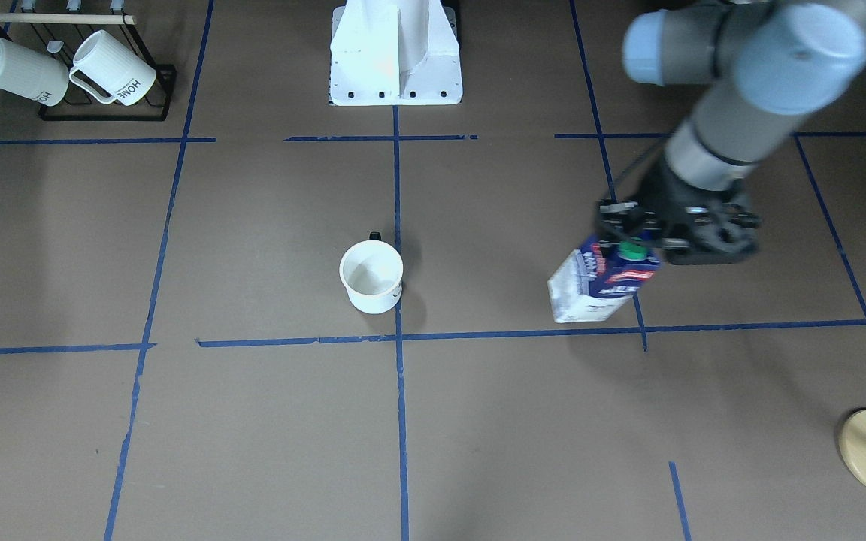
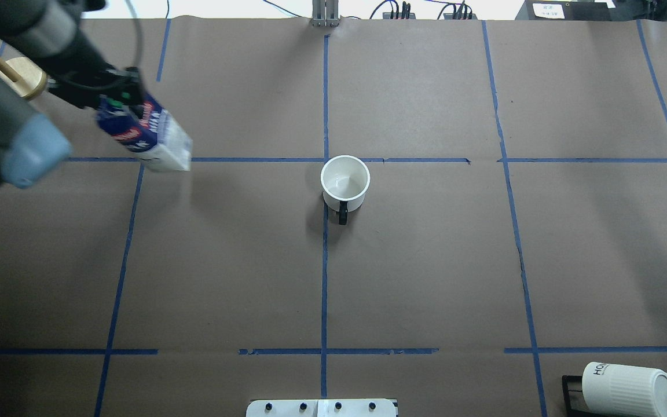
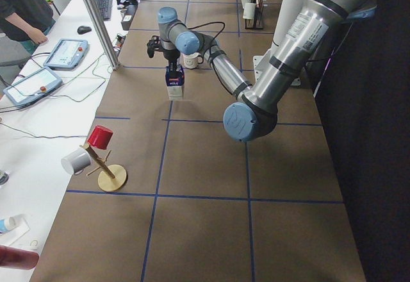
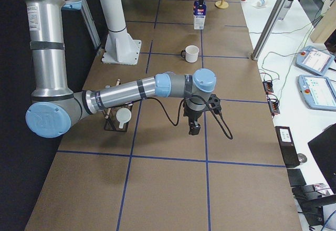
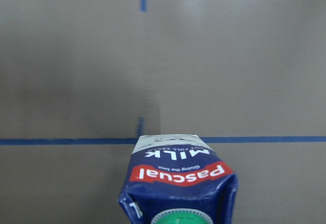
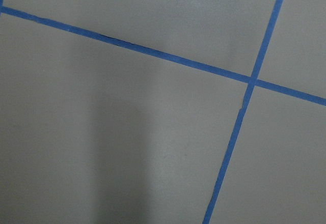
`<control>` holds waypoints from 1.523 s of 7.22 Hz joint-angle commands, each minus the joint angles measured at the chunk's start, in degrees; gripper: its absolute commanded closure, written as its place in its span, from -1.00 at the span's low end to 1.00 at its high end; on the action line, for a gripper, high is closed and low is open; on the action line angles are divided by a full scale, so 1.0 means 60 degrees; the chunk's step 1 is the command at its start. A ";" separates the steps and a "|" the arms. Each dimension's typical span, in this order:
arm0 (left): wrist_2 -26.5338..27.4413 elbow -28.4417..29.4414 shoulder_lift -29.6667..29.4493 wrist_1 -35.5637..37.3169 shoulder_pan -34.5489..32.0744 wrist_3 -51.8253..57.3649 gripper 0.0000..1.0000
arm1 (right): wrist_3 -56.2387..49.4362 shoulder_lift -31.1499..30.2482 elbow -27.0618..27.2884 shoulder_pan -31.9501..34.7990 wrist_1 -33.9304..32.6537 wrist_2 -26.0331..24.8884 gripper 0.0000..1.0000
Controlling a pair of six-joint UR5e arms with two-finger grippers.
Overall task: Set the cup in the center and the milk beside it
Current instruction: 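Carry the milk carton with the left gripper beside the white mug and lower it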
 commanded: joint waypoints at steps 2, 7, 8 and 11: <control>0.1234 0.1744 -0.2419 0.0007 0.1575 -0.1410 -0.03 | 0.0000 -0.0026 -0.0014 0.0000 0.0000 0.0005 -1.00; 0.1632 0.1764 -0.2424 -0.0008 0.2324 -0.1396 -0.10 | 0.0000 -0.0085 -0.0014 0.0000 0.0000 0.0005 -1.00; 0.1632 0.1749 -0.2424 -0.0008 0.2324 -0.1396 -0.65 | 0.0015 -0.0085 -0.0014 0.0000 0.0000 0.0005 -1.00; 0.1603 0.1152 -0.2365 0.0632 0.1946 -0.1265 -1.00 | 0.0015 -0.0085 -0.0014 0.0000 0.0000 0.0064 -1.00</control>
